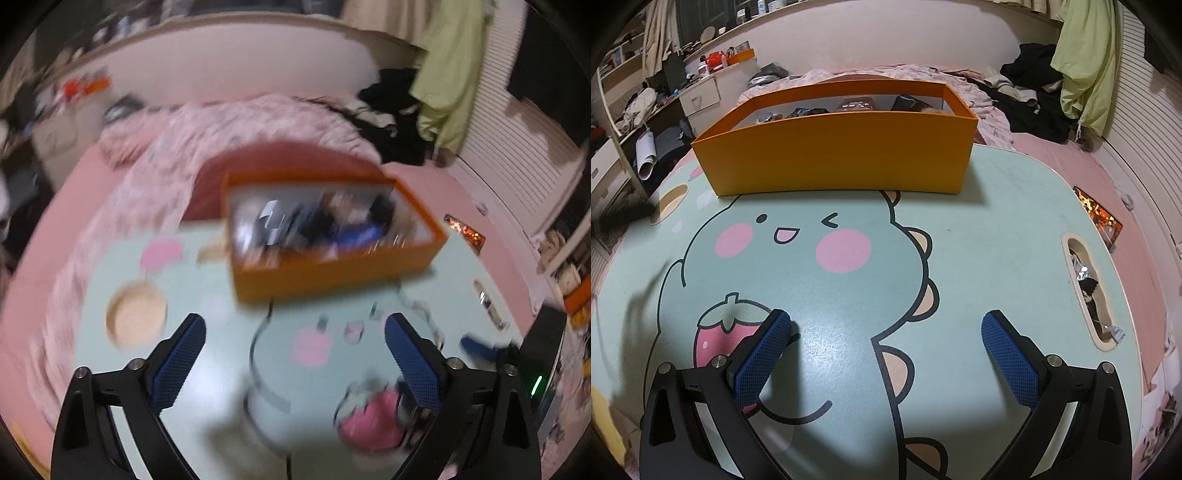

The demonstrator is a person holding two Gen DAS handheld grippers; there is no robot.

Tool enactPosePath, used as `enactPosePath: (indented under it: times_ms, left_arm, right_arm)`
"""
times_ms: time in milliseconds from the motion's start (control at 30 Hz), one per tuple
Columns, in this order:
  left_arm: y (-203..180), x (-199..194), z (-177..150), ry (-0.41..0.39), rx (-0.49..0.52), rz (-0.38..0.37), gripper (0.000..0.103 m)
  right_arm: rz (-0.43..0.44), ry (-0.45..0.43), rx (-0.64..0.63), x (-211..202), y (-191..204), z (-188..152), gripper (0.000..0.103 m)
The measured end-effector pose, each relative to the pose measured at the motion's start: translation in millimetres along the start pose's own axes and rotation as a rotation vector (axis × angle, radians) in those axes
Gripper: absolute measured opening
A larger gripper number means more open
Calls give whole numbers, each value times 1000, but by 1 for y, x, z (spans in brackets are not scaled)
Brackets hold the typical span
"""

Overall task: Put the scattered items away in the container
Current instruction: 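Grasp the black lace scrunchie in the orange box with the left gripper, set it on the table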

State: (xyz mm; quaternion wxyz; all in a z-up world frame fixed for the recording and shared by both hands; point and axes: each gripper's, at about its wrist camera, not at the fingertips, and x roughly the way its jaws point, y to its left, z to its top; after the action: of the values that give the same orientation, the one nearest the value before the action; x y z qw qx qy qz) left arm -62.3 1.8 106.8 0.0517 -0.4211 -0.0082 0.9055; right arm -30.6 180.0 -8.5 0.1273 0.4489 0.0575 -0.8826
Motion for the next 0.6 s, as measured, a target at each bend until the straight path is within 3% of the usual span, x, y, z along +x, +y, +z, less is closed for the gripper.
enactPosePath:
  times_ms: [33, 100, 233, 433, 467, 533, 600]
  left_arm:
    - [-7, 8, 17, 17, 41, 18, 70]
    - [-20, 28, 41, 62, 115, 51, 59]
    - [-35, 79, 75, 144, 246, 116, 56]
    - [-39, 126, 79, 271, 354, 110, 47]
    - [-40, 133, 77, 283, 371, 120, 44]
    - [-42, 143, 73, 289, 394, 117, 23]
    - [-44, 142, 72, 264, 405, 95, 20]
  right_arm:
    - [0, 0, 0, 0, 0, 0, 103]
    - [0, -1, 0, 0, 1, 0, 103]
    - [2, -1, 1, -1, 2, 0, 103]
    - [13, -5, 4, 3, 2, -2, 103]
    - [14, -6, 5, 2, 2, -2, 103]
    - [15, -8, 6, 2, 2, -4, 103]
    - [16, -8, 5, 2, 1, -4, 103]
